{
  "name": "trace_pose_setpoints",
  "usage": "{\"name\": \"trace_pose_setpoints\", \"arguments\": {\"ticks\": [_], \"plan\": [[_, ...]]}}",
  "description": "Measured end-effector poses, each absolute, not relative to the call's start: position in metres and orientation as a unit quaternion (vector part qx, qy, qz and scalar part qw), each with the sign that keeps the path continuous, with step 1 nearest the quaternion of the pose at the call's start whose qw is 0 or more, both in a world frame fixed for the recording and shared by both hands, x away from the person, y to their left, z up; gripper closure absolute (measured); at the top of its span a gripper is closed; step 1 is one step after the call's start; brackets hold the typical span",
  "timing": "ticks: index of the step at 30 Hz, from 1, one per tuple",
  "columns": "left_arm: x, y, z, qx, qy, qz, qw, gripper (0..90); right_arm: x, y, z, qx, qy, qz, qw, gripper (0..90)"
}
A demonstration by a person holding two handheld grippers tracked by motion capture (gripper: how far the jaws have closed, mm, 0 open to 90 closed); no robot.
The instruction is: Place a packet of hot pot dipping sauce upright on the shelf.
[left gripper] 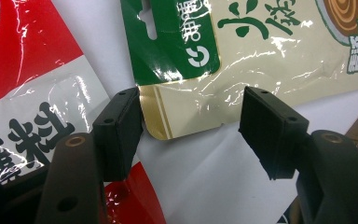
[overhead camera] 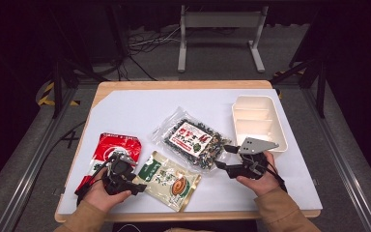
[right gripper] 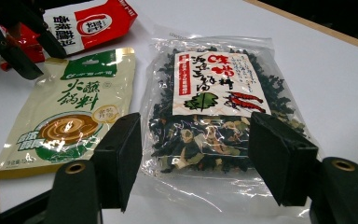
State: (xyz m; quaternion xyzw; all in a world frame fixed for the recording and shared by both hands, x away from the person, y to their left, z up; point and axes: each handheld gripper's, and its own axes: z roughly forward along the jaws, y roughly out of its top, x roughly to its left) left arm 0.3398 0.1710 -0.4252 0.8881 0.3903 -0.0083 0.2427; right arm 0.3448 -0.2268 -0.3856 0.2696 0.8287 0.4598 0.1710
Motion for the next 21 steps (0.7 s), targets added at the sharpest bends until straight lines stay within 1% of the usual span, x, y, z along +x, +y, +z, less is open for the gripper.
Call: {"name": "trace_pose_setpoints", "arguments": {"ticks": [6, 10, 15, 18, 19, 21], "plan": [[0.3386, 0.1718, -0.4223, 0.887, 0.386, -0.003, 0.252, 38.9, 0.3449, -0.2275, -0.3852, 0.270, 0.828, 0.461, 0.171, 35.2], [0.3370, 0.1723, -0.4177, 0.884, 0.387, 0.003, 0.263, 42.0, 0.3454, -0.2276, -0.3856, 0.272, 0.827, 0.461, 0.170, 35.2], [0.3373, 0.1743, -0.4181, 0.880, 0.393, -0.007, 0.267, 43.6, 0.3458, -0.2274, -0.3864, 0.273, 0.828, 0.461, 0.166, 34.9], [0.3383, 0.1769, -0.4167, 0.875, 0.395, -0.011, 0.280, 44.6, 0.3457, -0.2275, -0.3862, 0.273, 0.827, 0.462, 0.166, 34.8], [0.3389, 0.1770, -0.4177, 0.872, 0.401, -0.022, 0.278, 46.8, 0.3458, -0.2276, -0.3863, 0.273, 0.827, 0.462, 0.165, 34.7], [0.3396, 0.1754, -0.4214, 0.874, 0.409, -0.015, 0.263, 44.9, 0.3457, -0.2275, -0.3864, 0.273, 0.828, 0.462, 0.165, 34.6]]}}
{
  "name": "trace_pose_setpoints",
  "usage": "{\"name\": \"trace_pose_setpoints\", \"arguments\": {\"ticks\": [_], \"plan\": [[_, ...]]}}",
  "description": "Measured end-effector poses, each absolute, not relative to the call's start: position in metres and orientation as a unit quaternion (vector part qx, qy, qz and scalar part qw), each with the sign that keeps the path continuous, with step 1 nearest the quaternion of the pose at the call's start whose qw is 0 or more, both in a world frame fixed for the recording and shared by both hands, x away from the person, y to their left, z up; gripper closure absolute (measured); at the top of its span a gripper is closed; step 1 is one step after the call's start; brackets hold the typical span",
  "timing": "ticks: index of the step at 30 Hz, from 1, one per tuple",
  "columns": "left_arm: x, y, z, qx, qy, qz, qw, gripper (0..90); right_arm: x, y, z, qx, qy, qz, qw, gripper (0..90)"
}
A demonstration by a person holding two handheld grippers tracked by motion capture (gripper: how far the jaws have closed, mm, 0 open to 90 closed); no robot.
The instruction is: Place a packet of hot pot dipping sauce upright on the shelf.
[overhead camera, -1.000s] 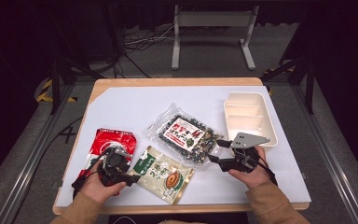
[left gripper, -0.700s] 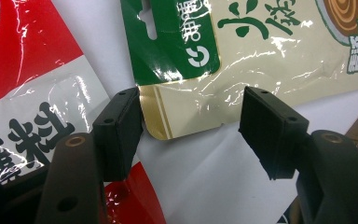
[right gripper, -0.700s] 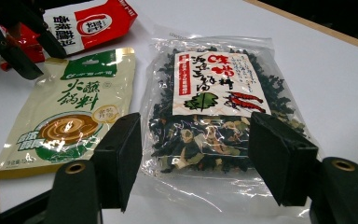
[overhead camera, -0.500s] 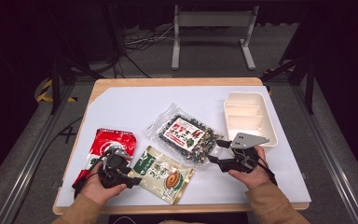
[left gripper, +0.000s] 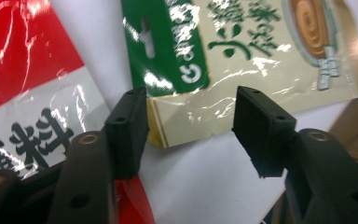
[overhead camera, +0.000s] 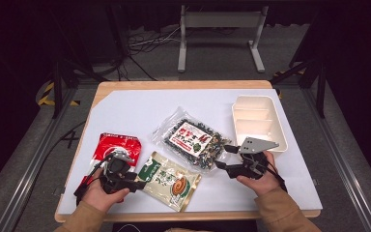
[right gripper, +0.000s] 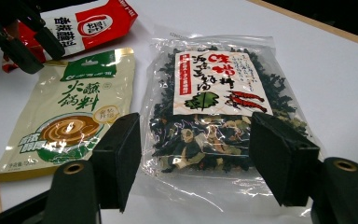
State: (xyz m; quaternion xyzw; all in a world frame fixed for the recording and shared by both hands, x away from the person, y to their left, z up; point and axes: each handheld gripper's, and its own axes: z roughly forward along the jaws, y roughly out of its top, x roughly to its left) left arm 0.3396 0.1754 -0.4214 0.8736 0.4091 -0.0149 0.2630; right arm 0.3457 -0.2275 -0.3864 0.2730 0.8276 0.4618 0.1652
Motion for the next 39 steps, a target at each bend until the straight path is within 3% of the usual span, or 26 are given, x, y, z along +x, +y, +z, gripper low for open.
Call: {"name": "trace_pose_setpoints", "arguments": {"ticks": [7, 15, 23, 31, 39], "plan": [[0.338, 0.170, -0.425, 0.875, 0.415, -0.005, 0.249, 34.0, 0.345, -0.226, -0.387, 0.268, 0.830, 0.459, 0.166, 34.4], [0.339, 0.172, -0.427, 0.866, 0.423, -0.028, 0.264, 35.5, 0.345, -0.225, -0.388, 0.268, 0.831, 0.459, 0.164, 34.4], [0.334, 0.176, -0.413, 0.856, 0.406, -0.047, 0.316, 45.4, 0.346, -0.226, -0.387, 0.271, 0.829, 0.462, 0.161, 34.4], [0.334, 0.165, -0.423, 0.868, 0.397, -0.054, 0.292, 49.2, 0.346, -0.226, -0.388, 0.270, 0.830, 0.462, 0.159, 34.2], [0.341, 0.165, -0.432, 0.861, 0.413, -0.048, 0.291, 67.5, 0.347, -0.226, -0.388, 0.270, 0.832, 0.459, 0.157, 36.6]]}}
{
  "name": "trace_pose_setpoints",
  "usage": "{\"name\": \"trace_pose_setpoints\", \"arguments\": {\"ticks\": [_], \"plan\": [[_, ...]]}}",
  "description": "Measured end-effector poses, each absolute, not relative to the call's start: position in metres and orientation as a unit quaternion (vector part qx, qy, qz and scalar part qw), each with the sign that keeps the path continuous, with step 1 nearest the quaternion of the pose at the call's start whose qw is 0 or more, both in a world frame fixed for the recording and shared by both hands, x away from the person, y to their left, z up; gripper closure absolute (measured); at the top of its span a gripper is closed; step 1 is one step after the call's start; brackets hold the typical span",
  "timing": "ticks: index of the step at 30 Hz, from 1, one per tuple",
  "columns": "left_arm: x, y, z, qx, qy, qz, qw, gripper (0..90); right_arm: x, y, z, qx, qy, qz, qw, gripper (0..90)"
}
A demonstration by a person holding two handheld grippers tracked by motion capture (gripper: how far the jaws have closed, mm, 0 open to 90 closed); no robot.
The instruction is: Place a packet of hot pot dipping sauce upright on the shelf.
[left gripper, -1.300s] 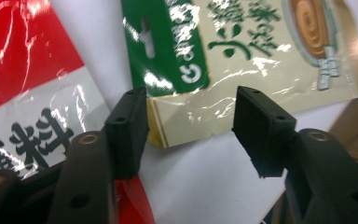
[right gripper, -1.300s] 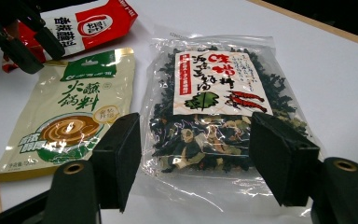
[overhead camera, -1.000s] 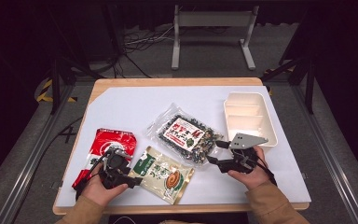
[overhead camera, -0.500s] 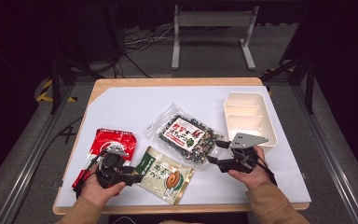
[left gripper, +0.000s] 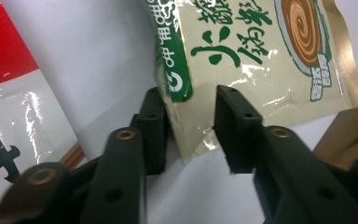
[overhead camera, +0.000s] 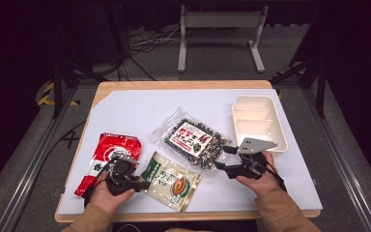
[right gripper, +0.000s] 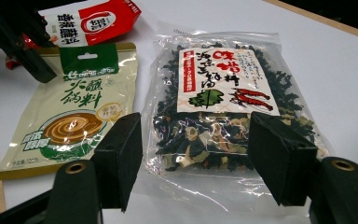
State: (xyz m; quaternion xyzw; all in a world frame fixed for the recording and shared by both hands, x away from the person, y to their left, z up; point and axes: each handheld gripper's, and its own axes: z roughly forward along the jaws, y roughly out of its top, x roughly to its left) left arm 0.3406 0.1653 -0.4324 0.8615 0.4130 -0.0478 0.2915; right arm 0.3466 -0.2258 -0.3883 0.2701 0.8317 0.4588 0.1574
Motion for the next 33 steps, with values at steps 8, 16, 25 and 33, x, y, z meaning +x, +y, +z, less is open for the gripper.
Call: {"name": "trace_pose_setpoints", "arguments": {"ticks": [8, 16, 25, 33], "plan": [[0.343, 0.166, -0.436, 0.860, 0.410, -0.044, 0.300, 84.7, 0.347, -0.226, -0.388, 0.266, 0.835, 0.454, 0.159, 43.2], [0.340, 0.168, -0.430, 0.852, 0.411, -0.039, 0.324, 89.7, 0.348, -0.226, -0.389, 0.260, 0.842, 0.452, 0.143, 52.8], [0.333, 0.171, -0.402, 0.849, 0.382, -0.019, 0.365, 89.9, 0.347, -0.226, -0.384, 0.253, 0.843, 0.450, 0.151, 58.0], [0.322, 0.169, -0.371, 0.850, 0.353, 0.004, 0.390, 89.9, 0.343, -0.223, -0.376, 0.239, 0.844, 0.453, 0.157, 59.9]]}}
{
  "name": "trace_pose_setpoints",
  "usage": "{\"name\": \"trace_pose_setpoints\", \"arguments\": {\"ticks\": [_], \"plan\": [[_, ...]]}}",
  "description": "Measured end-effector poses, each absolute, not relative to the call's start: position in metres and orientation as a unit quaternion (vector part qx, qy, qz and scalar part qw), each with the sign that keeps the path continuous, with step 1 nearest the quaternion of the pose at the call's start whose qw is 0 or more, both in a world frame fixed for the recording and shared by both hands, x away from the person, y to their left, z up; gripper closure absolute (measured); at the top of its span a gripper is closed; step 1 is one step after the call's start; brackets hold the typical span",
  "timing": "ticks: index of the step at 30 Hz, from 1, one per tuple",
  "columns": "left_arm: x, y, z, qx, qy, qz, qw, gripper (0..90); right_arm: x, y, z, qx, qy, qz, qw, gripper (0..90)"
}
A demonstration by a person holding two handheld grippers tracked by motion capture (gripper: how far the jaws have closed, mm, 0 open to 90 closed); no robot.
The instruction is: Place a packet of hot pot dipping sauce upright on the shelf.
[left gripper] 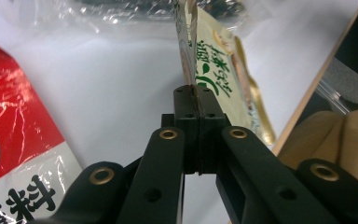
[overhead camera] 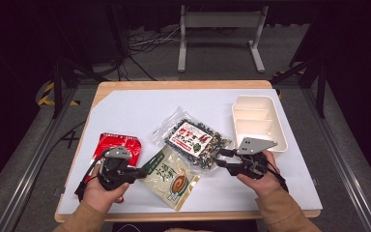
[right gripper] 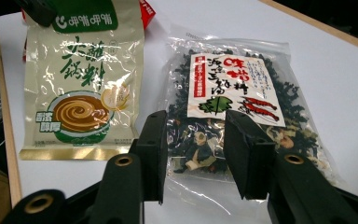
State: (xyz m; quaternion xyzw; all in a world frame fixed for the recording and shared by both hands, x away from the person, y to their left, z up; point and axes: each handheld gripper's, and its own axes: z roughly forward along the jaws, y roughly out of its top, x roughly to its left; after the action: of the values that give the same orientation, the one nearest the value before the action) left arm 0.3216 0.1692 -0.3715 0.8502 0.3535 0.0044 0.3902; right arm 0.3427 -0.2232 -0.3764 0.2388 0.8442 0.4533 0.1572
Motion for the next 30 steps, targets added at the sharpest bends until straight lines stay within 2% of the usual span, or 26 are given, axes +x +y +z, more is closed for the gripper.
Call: {"name": "trace_pose_setpoints", "arguments": {"ticks": [11, 22, 30], "plan": [[0.310, 0.167, -0.336, 0.854, 0.300, 0.040, 0.423, 90.0, 0.338, -0.219, -0.365, 0.220, 0.848, 0.458, 0.152, 63.9], [0.311, 0.163, -0.314, 0.864, 0.264, 0.075, 0.422, 90.0, 0.338, -0.209, -0.354, 0.187, 0.856, 0.463, 0.134, 61.4], [0.311, 0.153, -0.303, 0.879, 0.221, 0.075, 0.416, 90.0, 0.342, -0.194, -0.341, 0.161, 0.862, 0.465, 0.119, 58.4]]}}
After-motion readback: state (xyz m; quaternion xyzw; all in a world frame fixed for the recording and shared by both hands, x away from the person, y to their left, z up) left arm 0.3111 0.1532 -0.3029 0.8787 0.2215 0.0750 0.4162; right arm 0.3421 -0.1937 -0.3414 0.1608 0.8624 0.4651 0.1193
